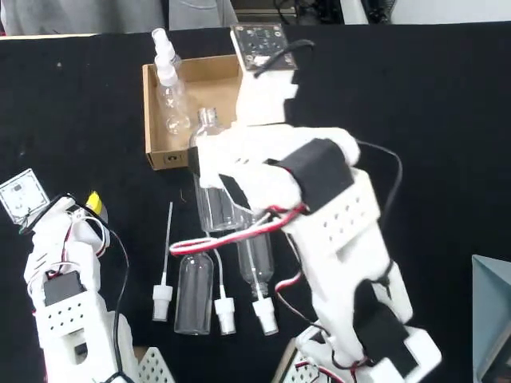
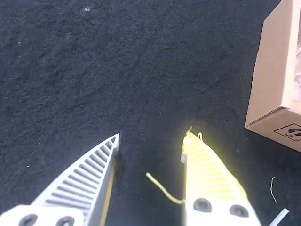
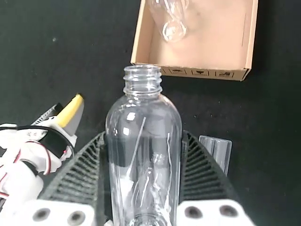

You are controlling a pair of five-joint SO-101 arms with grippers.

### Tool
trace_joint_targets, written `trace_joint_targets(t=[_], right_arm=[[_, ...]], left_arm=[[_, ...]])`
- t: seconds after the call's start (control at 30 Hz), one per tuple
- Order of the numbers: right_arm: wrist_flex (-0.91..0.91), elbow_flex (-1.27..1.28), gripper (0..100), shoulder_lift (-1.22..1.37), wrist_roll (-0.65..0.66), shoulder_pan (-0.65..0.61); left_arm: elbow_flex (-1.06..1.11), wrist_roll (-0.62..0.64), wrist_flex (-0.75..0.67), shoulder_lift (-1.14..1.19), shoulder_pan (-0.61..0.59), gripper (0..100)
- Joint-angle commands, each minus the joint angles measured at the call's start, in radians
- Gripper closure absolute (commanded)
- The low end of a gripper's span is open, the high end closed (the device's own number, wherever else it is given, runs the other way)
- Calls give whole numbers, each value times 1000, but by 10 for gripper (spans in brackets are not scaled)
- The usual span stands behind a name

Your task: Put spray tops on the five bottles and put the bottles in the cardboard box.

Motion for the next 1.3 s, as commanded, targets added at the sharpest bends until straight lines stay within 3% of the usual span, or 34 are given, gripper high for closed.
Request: trace_joint_targets(t=[0.0, 0.3, 0.6, 1.13, 1.27], right_arm=[[26, -5, 946, -74, 12, 52], [20, 79, 946, -170, 12, 117], [-121, 315, 946, -354, 12, 117], [-832, 1072, 946, -877, 14, 118], [-931, 1207, 946, -1000, 127, 118]], left_arm=[[-15, -5, -18, -18, 10, 797], [-15, -5, -18, -18, 13, 797], [-15, -5, -18, -18, 13, 797], [-15, -5, -20, -18, 16, 797], [-15, -5, -21, -18, 16, 797]])
